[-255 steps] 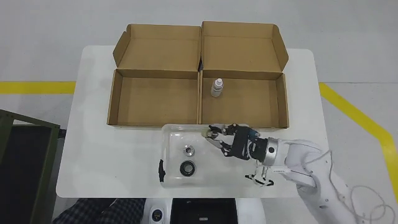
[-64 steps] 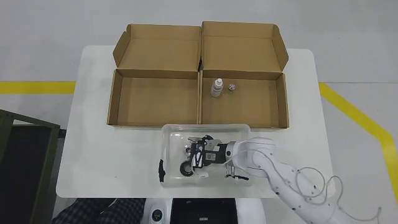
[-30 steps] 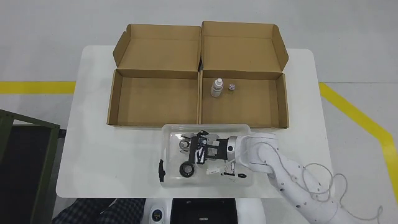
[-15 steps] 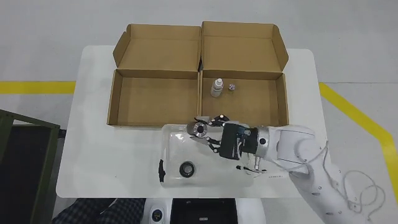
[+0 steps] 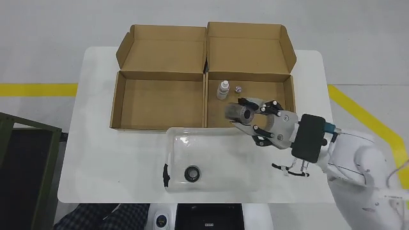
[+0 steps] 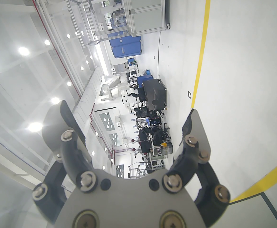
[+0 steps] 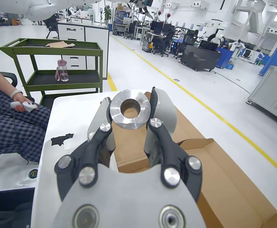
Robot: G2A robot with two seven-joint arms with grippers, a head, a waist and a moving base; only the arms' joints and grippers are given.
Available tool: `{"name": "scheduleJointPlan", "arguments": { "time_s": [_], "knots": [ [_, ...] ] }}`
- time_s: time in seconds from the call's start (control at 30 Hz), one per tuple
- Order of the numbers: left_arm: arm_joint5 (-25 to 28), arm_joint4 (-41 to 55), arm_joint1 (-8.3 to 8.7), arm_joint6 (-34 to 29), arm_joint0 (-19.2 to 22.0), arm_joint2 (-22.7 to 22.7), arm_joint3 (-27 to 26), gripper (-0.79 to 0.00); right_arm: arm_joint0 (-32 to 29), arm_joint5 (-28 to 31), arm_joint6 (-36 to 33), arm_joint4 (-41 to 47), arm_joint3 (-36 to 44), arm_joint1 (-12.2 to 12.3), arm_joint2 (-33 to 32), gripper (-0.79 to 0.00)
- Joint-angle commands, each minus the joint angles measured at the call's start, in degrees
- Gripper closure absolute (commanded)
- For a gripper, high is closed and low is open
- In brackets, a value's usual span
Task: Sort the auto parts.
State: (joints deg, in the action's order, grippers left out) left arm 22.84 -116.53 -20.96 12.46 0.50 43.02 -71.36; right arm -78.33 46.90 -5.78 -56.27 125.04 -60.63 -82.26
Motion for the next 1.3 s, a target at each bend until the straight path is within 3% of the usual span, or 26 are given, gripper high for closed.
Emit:
{"name": "scheduleJointPlan", "arguments": {
  "time_s": [0.0,0.57,1.0,1.27],
  "knots": [
    [0.00,0.00,0.00,0.00,0.00,0.00,0.00,-0.785,-0.38,0.99,0.62,0.75,0.35,0.09,-0.48,0.000],
    [0.00,0.00,0.00,0.00,0.00,0.00,0.00,-0.785,0.62,0.70,-0.51,1.70,-0.74,0.23,1.21,0.000],
    [0.00,0.00,0.00,0.00,0.00,0.00,0.00,-0.785,10.11,-3.40,-4.37,-4.09,-9.95,-1.53,16.20,0.000],
    [0.00,0.00,0.00,0.00,0.00,0.00,0.00,-0.785,16.87,-9.10,-6.79,-9.61,-17.50,-3.53,25.51,0.000]
  ]
}}
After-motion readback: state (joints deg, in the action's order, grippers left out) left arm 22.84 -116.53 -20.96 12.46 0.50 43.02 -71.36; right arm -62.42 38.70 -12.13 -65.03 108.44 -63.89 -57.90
